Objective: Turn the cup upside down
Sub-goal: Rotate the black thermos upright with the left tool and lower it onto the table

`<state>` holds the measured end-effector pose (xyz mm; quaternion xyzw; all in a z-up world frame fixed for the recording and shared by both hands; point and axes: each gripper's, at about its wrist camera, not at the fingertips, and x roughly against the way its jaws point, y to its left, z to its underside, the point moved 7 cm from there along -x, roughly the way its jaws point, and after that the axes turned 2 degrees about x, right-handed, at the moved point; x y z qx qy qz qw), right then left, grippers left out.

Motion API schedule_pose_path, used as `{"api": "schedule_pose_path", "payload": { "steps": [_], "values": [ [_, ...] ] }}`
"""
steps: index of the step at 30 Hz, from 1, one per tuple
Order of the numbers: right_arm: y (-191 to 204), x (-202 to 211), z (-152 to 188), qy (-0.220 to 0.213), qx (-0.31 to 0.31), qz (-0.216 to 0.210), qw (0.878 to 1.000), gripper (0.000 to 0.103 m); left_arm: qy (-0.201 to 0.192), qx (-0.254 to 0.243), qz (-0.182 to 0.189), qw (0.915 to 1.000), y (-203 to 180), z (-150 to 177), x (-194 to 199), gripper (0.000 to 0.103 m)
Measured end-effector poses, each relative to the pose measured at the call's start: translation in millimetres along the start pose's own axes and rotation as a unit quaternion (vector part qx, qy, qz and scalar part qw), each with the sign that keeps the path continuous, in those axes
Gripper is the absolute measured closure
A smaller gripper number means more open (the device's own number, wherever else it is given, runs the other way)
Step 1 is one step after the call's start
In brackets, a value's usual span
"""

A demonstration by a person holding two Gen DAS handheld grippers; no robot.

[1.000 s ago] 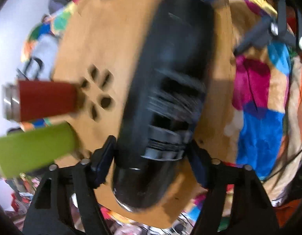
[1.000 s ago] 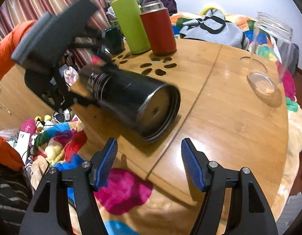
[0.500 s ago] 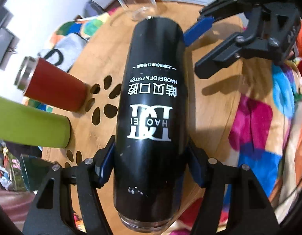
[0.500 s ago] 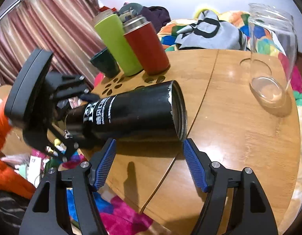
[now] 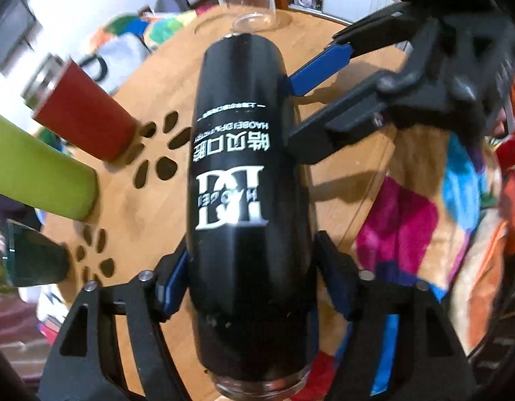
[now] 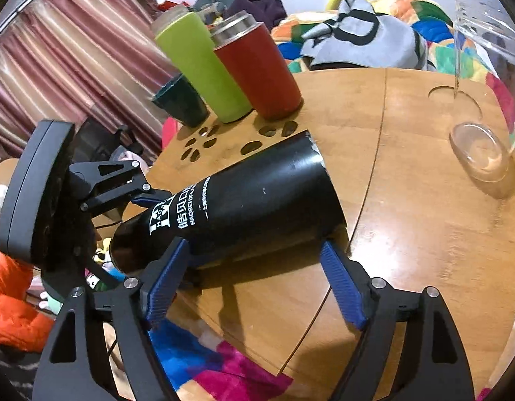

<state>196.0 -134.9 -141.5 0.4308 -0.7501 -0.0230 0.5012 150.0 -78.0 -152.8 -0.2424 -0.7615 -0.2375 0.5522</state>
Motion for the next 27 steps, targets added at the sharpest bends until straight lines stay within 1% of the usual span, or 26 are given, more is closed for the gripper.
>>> {"api": "schedule_pose_path", "payload": {
  "steps": [2, 4, 8, 10, 12, 16, 17, 18, 20, 23, 25, 27],
  "values": [
    [-2.7, -1.0, 1.5, 0.01, -0.006, 0.009, 1.0, 0.025, 0.017, 0.012, 0.018, 0.9996, 2.1, -8.9, -3.1, 0.03],
    [-5.9, 2.1, 5.3, 0.015, -0.008, 0.016, 1.0, 0.025, 0.025, 0.013, 0.028, 0.9992, 1.2, -18.4, -3.1, 0.029],
    [-18.3, 14.2, 13.3, 0.014, -0.023, 0.027, 0.999, 0.025, 0.034, -0.015, 0.012, 0.9992, -6.8, -43.3, -1.7, 0.029],
    [-25.4, 25.7, 16.8, 0.005, -0.032, 0.03, 0.999, 0.025, 0.043, -0.024, 0.002, 0.9988, -10.8, -56.3, -4.2, 0.029],
    [-31.4, 38.5, 19.8, -0.005, -0.03, 0.046, 0.998, 0.025, 0.052, -0.029, -0.001, 0.9983, -12.9, -64.7, -6.6, 0.029],
    [-33.9, 55.4, 27.2, -0.016, -0.014, 0.068, 0.997, 0.025, 0.071, -0.018, 0.006, 0.9973, -12.9, -81.8, -20.8, 0.029],
    [-33.1, 58.3, 29.1, -0.018, -0.009, 0.071, 0.997, 0.025, 0.071, -0.012, 0.005, 0.9974, -12.1, -85.7, -23.9, 0.032],
    [-31.9, 61.8, 31.7, -0.02, -0.004, 0.075, 0.997, 0.025, 0.068, -0.005, 0.004, 0.9976, -10.3, -87.5, -26.3, 0.039],
    [-29.9, 64.0, 33.6, -0.023, 0.001, 0.076, 0.997, 0.025, 0.057, 0.011, 0.013, 0.9982, -6.7, -91.4, -26.9, 0.039],
    [-26.4, 68.3, 34.1, -0.034, 0.006, 0.082, 0.996, 0.025, 0.042, 0.015, 0.005, 0.999, -6.3, -86.8, -22.8, 0.039],
    [-22.9, 69.0, 31.9, -0.044, 0.013, 0.089, 0.995, 0.025, 0.022, 0.024, 0.0, 0.9995, -4.2, -84.0, -11.3, 0.039],
    [-18.3, 71.6, 29.2, -0.055, 0.026, 0.1, 0.993, 0.025, -0.007, 0.041, -0.006, 0.9991, 5.2, -83.7, 6.4, 0.039]
  ]
}}
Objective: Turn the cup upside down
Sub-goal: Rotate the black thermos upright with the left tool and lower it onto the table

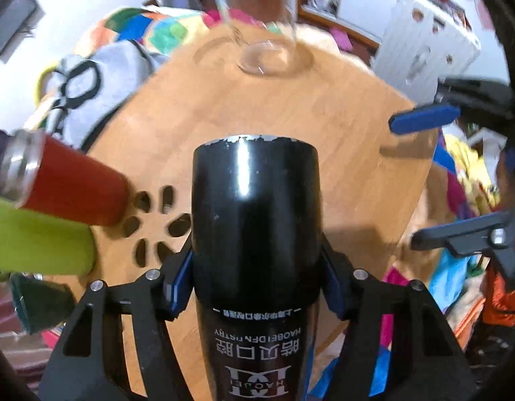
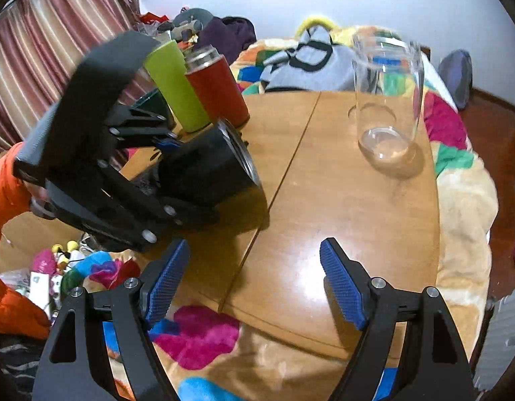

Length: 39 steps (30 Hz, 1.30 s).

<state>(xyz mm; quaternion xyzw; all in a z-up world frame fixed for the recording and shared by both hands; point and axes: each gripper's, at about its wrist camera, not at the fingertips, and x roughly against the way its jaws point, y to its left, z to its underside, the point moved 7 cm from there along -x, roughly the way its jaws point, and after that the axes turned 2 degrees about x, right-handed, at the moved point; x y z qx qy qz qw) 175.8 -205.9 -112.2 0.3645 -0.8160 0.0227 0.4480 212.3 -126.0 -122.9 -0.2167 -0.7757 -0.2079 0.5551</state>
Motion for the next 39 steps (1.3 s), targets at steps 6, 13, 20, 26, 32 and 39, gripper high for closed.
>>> {"api": "schedule_pose_path", "payload": {
  "steps": [6, 13, 20, 26, 32, 39],
  "values": [
    [16.7, 3.4, -15.0, -0.032, 0.023, 0.012, 0.999, 0.025, -0.088, 0.046, -0.021, 0.9948, 28.5, -8.1, 54.4, 0.039],
    [37.6, 14.6, -26.4, -0.068, 0.049, 0.036, 0.996, 0.025, -0.173, 0.056, -0.016, 0.9832, 30.1, -2.1, 102.2, 0.039],
    [60.4, 23.8, -32.8, -0.102, 0.082, 0.051, 0.99, 0.025, -0.217, 0.081, -0.003, 0.9728, 37.9, 18.4, 115.8, 0.039],
    [82.2, 28.4, -36.1, -0.132, 0.114, 0.07, 0.982, 0.025, -0.256, 0.064, -0.011, 0.9645, 28.2, 46.1, 126.4, 0.039],
    [102.4, 24.2, -34.8, -0.145, 0.131, 0.079, 0.978, 0.025, -0.269, 0.084, -0.016, 0.9593, 36.8, 62.4, 128.7, 0.039],
    [96.0, 34.3, -33.2, -0.172, 0.086, 0.105, 0.976, 0.025, -0.286, 0.098, -0.015, 0.953, 44.3, 69.4, 130.0, 0.036]
  ]
}}
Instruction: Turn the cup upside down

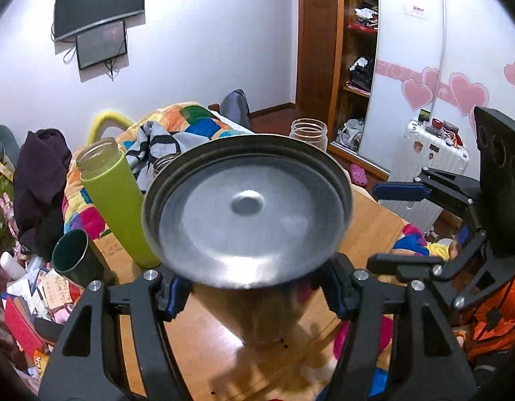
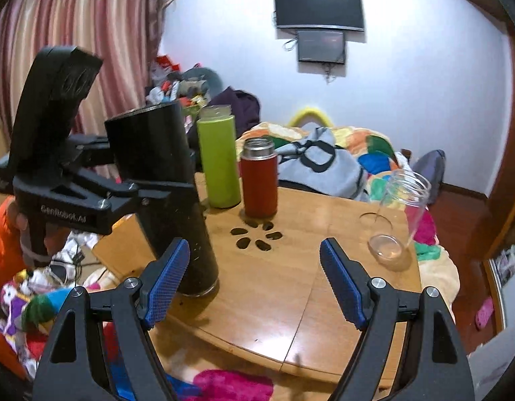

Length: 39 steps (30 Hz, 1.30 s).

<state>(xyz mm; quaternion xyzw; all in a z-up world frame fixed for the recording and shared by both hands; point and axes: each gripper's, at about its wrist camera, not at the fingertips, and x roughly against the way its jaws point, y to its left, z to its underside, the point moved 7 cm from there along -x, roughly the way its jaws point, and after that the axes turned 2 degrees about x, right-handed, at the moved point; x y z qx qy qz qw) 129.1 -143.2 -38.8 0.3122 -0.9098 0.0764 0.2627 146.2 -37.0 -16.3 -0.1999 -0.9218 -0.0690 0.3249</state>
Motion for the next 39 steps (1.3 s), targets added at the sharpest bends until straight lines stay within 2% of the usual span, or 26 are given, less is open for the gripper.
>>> {"api": "schedule_pose_path", "payload": {
  "steps": [4, 8, 10, 18, 20, 25, 28, 30, 32, 39],
  "values": [
    [-1.3, 5.1, -0.6, -0.008, -0.018, 0.003, 1.0, 0.025, -0.008, -0.013, 0.0, 0.9999, -5.4, 1.4, 3.1, 0.021],
    [-1.4, 10.6, -1.5, -0.017, -0.029, 0.001, 0.999, 0.025, -0.015, -0.023, -0.005, 0.9996, -9.0, 2.6, 6.8, 0.018],
    [-1.3, 13.3, -1.9, -0.021, -0.029, 0.002, 0.999, 0.025, -0.02, -0.022, -0.011, 0.9995, -9.4, 4.4, 9.7, 0.012],
    [1.7, 22.1, -1.9, -0.031, -0.025, 0.005, 0.999, 0.023, -0.048, 0.0, -0.036, 0.9982, 0.5, 29.4, 41.2, 0.008],
    [1.5, 25.5, -1.7, -0.036, -0.025, 0.011, 0.999, 0.022, -0.062, 0.011, -0.06, 0.9962, 4.4, 38.6, 54.0, 0.006],
    [1.6, 33.2, -2.8, -0.048, -0.032, 0.028, 0.998, 0.019, -0.123, 0.052, -0.126, 0.983, 7.1, 51.3, 87.8, 0.0],
    [2.7, 37.9, -3.7, -0.055, -0.041, 0.032, 0.997, 0.011, -0.161, 0.085, -0.175, 0.9677, 8.3, 54.6, 105.3, 0.0],
    [3.6, 41.8, -3.6, -0.062, -0.044, 0.038, 0.996, 0.002, -0.175, 0.101, -0.2, 0.9588, 8.2, 56.0, 111.4, 0.0],
    [4.5, 45.6, -3.6, -0.069, -0.045, 0.046, 0.996, 0.001, -0.188, 0.113, -0.22, 0.9505, 8.9, 57.3, 115.7, 0.0],
    [5.9, 53.8, 1.3, -0.081, -0.054, 0.06, 0.993, 0.0, -0.218, 0.158, -0.221, 0.9374, 13.1, 57.4, 114.5, 0.0]
  ]
}}
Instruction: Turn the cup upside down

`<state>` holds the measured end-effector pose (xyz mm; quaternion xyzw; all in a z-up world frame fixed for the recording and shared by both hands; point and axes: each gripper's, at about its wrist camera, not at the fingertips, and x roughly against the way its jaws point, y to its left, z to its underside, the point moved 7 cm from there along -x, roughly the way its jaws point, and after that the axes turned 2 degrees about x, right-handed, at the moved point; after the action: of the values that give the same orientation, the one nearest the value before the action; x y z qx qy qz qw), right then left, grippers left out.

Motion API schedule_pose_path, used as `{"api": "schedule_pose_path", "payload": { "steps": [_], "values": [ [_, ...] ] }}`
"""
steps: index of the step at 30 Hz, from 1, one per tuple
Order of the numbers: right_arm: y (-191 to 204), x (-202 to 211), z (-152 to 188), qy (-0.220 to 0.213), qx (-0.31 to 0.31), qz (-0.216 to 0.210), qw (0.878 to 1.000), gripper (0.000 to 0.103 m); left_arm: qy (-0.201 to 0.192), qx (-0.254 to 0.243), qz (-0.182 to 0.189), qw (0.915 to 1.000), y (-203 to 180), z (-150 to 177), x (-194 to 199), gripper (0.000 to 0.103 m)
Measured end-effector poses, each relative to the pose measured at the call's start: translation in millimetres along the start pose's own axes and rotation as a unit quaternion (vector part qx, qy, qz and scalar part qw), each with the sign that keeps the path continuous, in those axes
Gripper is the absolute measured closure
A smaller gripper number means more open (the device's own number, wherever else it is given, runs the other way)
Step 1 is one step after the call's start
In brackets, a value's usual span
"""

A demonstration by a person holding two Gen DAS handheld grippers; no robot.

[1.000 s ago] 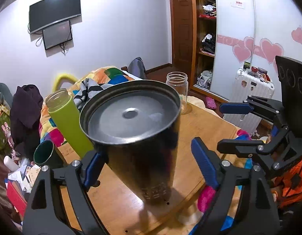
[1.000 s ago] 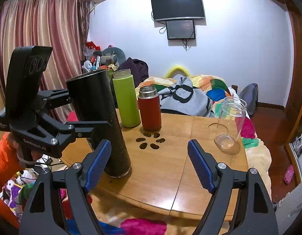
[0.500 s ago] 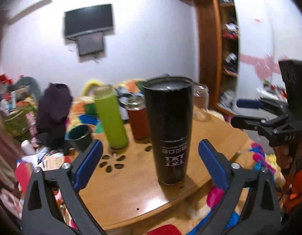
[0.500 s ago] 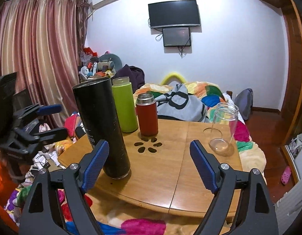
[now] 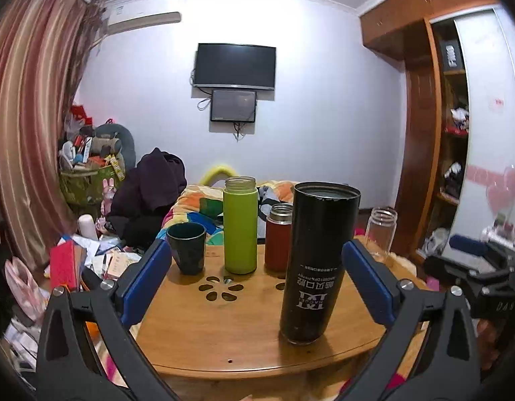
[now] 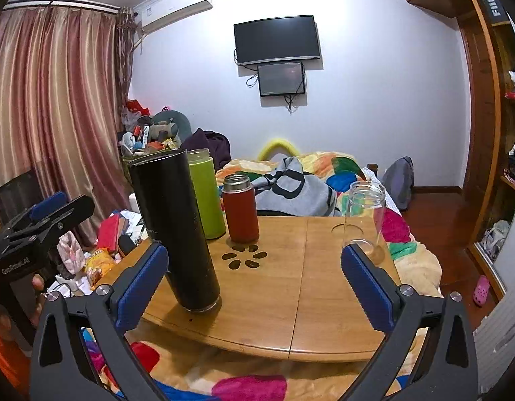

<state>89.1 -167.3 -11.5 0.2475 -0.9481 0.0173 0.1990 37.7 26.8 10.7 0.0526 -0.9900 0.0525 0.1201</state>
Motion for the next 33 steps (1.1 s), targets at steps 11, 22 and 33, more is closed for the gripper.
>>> {"api": "schedule_pose_path", "payload": {
  "steps": [11, 22, 33],
  "values": [
    [-3.7, 3.0, 3.9, -0.002, -0.005, 0.003, 1.0, 0.0, 0.005, 0.004, -0.008, 0.9999, 0.5, 9.6, -2.2, 0.0],
    [-0.2, 5.5, 4.1, -0.004, 0.002, 0.002, 1.0, 0.0, 0.012, 0.001, -0.001, 0.9999, -4.4, 14.6, -3.2, 0.0],
    [0.8, 7.4, 3.0, -0.009, 0.008, 0.002, 1.0, 0.0, 0.012, 0.001, 0.005, 0.9999, -6.0, 15.9, -0.6, 0.0]
  ]
}}
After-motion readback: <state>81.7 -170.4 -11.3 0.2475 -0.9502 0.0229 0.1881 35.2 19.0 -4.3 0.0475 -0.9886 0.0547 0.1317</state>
